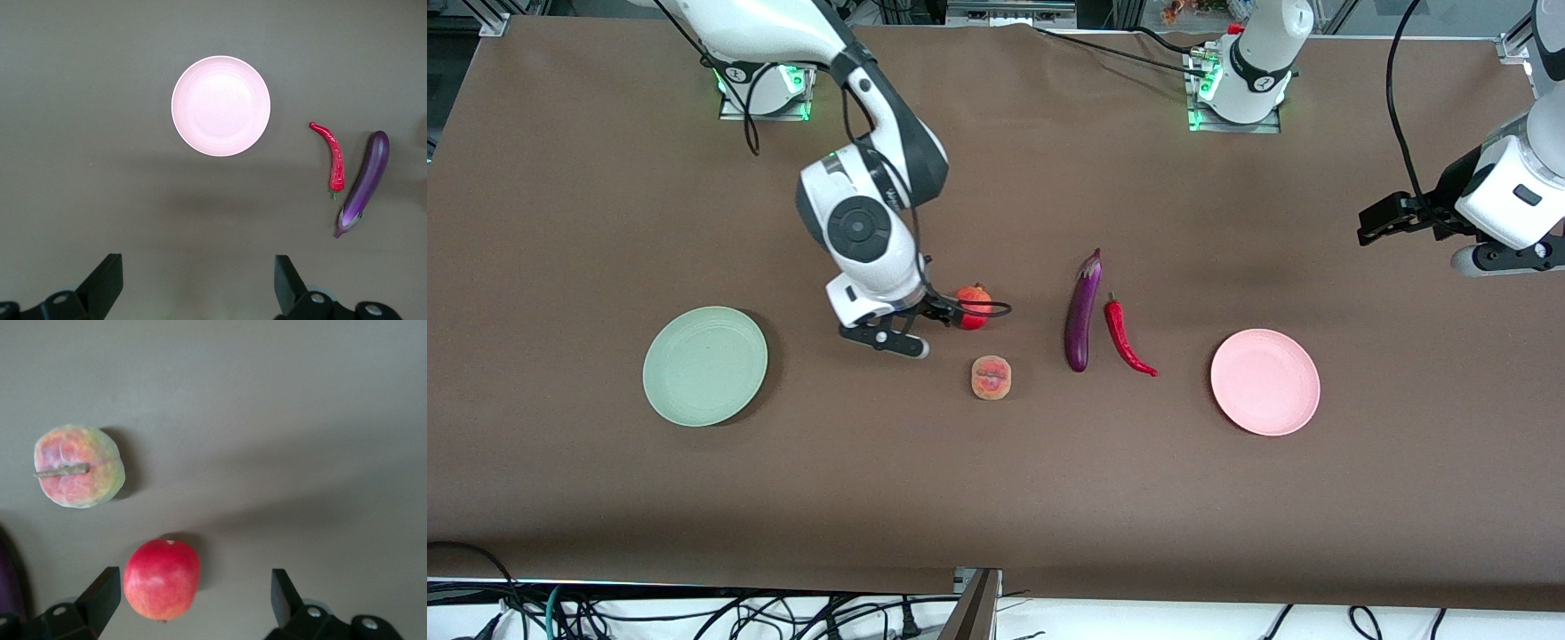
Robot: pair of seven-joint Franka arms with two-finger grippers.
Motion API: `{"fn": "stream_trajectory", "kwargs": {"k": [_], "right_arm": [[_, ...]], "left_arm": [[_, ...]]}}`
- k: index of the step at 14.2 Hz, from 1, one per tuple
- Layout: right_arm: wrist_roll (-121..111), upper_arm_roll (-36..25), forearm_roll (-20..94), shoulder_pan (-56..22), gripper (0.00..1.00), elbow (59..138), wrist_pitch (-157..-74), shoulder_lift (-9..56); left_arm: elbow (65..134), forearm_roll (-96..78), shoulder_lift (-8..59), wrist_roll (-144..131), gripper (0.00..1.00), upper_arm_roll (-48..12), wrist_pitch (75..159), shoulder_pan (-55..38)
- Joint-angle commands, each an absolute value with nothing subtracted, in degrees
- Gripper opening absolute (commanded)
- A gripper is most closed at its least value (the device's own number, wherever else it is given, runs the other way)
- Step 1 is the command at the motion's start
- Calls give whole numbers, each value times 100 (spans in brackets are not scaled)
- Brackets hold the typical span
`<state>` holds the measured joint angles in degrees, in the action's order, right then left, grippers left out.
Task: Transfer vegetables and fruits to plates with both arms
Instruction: 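Reach the right gripper down toward the red apple, then grasp the red apple with the right gripper while the left gripper reaches the chili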
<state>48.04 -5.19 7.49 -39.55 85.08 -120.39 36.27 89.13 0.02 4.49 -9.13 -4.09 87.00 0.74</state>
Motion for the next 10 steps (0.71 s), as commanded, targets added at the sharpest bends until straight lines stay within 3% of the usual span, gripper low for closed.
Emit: {"fn": "stream_trajectory", "kwargs": {"k": [1,4,10], "right_arm": [[5202,-571,782,-4165,100,8446,-12339,3893],[5501,-571,800,-4341,100,8446,-12752,4121],[5537,-563,826,-4394,100,8446,-12973,4341]], "left_arm": [[8912,26,606,-940,100,-422,8649,44],[8868,-62,1054,-923,100,-448,8517,-26],[8815,-79,1089,-888,100,-457,8508,-35]]}}
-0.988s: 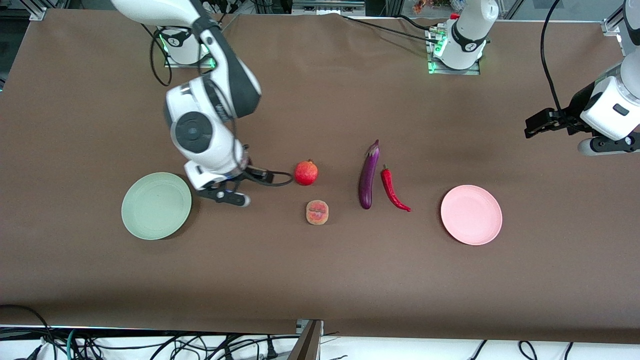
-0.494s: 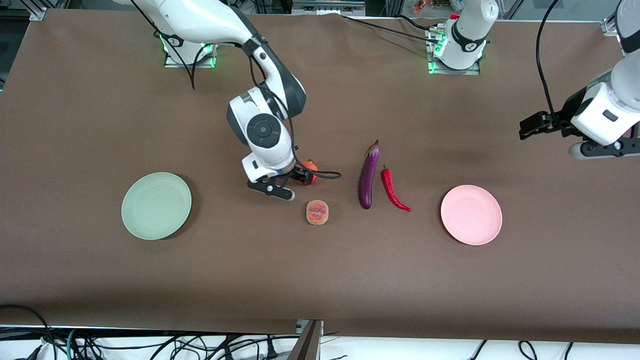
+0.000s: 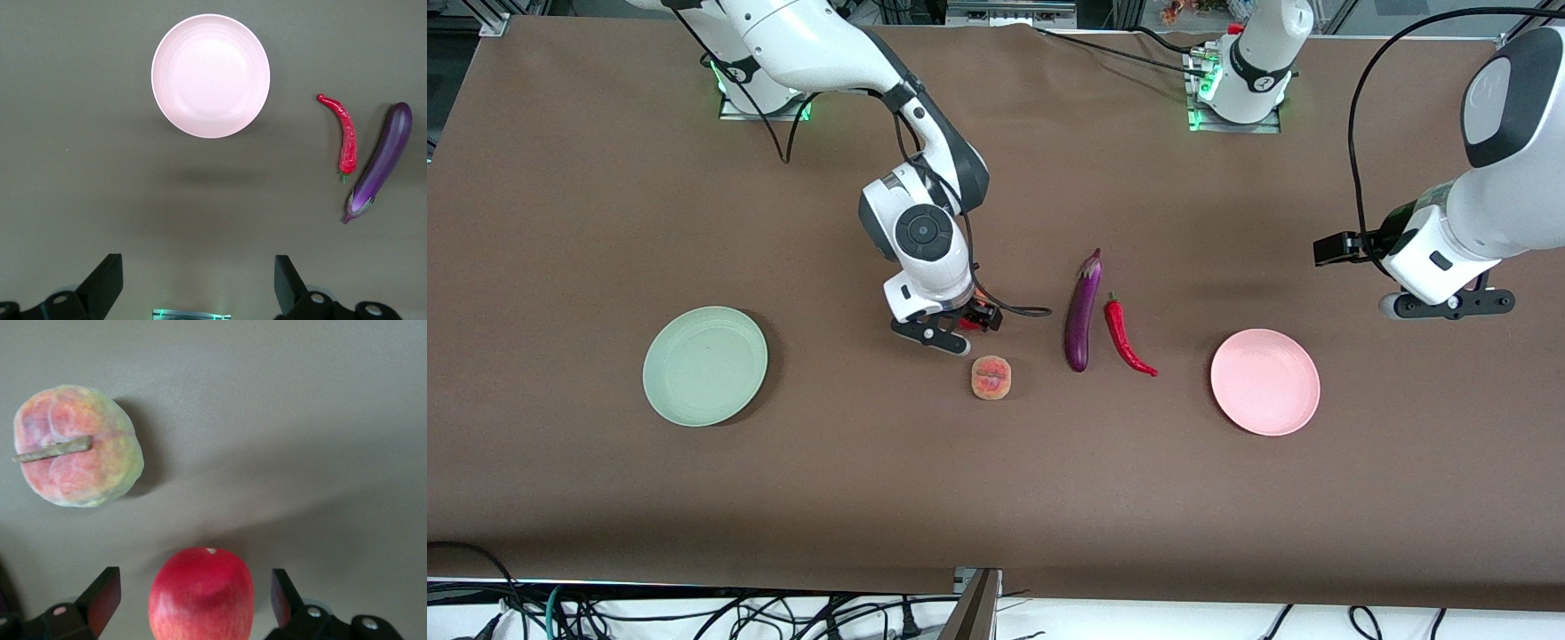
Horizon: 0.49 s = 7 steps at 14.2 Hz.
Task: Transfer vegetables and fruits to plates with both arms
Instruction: 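Grasp the red apple with the right gripper while the left gripper reaches the chili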
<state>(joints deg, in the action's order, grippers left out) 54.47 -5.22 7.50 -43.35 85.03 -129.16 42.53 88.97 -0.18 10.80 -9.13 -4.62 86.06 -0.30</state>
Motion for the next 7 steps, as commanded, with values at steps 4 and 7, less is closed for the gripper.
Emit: {"fn": "stream_trajectory", "kwargs": {"k": [4,7], "right_arm": [[5537,-562,826,-4517,100,8446,-12973,4430],[5520,-562,826,-4561,100,8446,-12964,4438]], "left_arm": [[8798,-88,1616,-958,100,-475,8534,-123],[8798,-254,1976,-967,100,-483,8666,-263]]}}
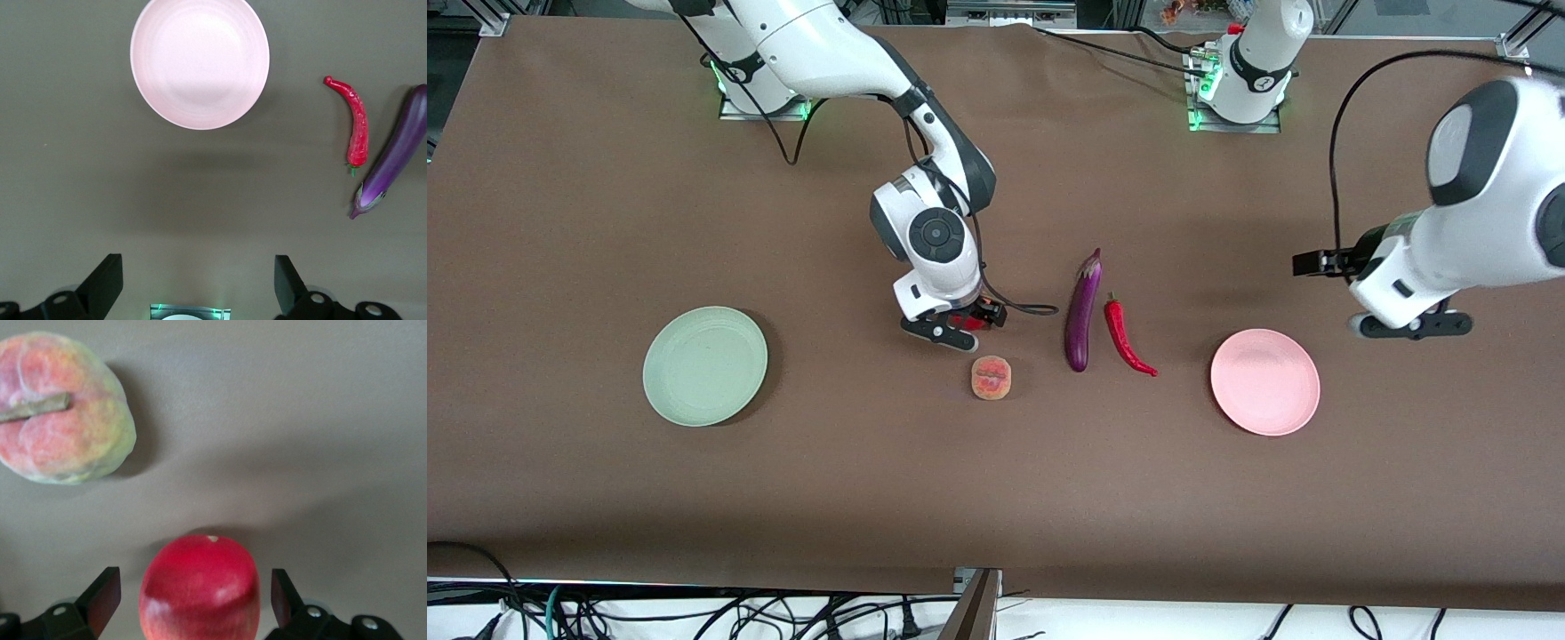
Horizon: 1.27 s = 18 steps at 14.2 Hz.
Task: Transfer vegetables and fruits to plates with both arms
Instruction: 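Grasp the red apple with the right gripper while the left gripper reaches the chili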
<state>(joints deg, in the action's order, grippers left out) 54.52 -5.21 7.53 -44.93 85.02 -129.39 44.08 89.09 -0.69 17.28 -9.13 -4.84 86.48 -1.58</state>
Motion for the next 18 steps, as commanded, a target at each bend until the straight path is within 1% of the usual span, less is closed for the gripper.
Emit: {"fn": "stream_trajectory", "kwargs": {"k": [1,7,12,13,14,16,17,18], "right_arm": [[5520,-562,817,-4605,100,8446,-12964,4438],[5116,-562,730,-4702,100,8464,-12903,4465],[4931,-571,695,-4702,100,8464,-12902,4553],[4922,-571,677,-4702,98,8473,-12902,4553],[4904,-571,651,-4702,85,8473,-12902,4553],[4782,-571,650,-4693,54,8464,-12902,4553],[4746,-580,650,-4685,47,8464,-12894,4544],[4720,-589,659,-4658,47,8464,-12867,4518]], "left_arm": [[8807,-472,2065,-975,100,-483,8770,-316],[8798,-1291,2574,-967,100,-483,9122,-790],[8815,-1345,2908,-871,100,-492,9535,-1011],[8815,-1423,3014,-870,100,-492,9614,-1115],[8815,-1467,3136,-870,100,-483,9659,-1203],[8807,-1468,3391,-861,100,-492,9991,-1213],[8798,-1468,3480,-853,100,-492,10176,-1222],[8798,-1468,3524,-826,100,-492,10308,-1274]]}}
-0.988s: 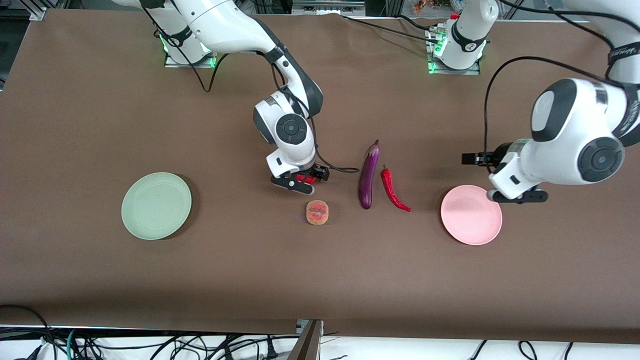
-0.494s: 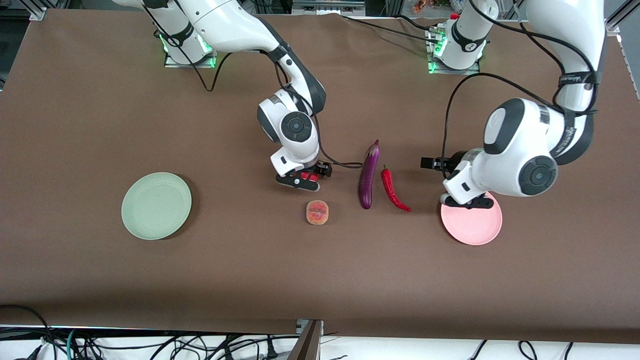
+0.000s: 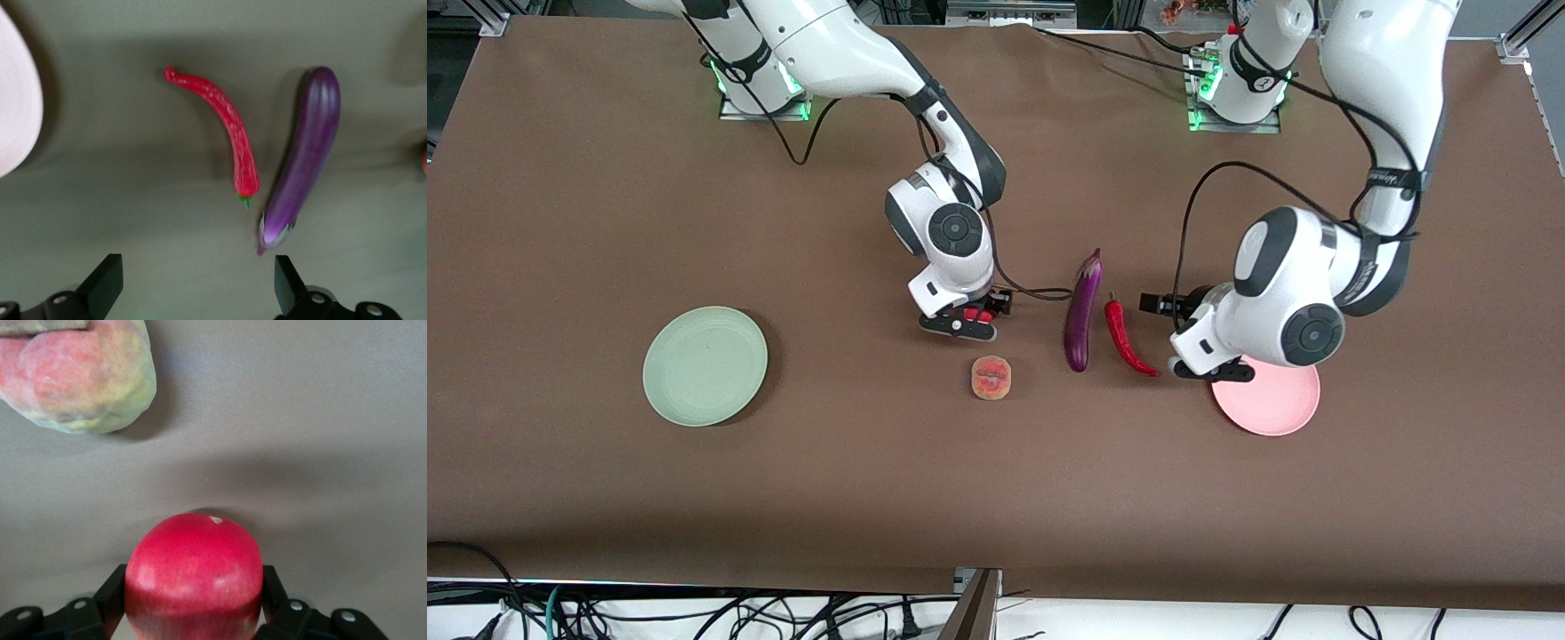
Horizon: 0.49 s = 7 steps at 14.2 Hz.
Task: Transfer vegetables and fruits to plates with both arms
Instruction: 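Carry the apple toward the green plate while the left gripper grasps the chili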
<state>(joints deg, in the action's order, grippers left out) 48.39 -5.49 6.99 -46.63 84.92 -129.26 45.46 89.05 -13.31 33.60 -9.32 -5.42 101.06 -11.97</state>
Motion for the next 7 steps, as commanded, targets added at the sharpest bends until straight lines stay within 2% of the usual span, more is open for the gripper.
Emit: {"fn": "stream_trajectory", "kwargs": {"k": [1,4,7], "right_arm": [[4650,-606,659,-4623,47,8455,-12754,4474],[3826,-633,721,-4212,47,8446,-11921,4062],[2676,-659,729,-3475,47,8446,-10910,3605]], "left_arm": [[8798,-1468,3585,-817,100,-492,10388,-1370],[8789,-1459,3901,-783,100,-492,10651,-1415],[8780,-1415,4130,-729,100,-483,10766,-1687]]}}
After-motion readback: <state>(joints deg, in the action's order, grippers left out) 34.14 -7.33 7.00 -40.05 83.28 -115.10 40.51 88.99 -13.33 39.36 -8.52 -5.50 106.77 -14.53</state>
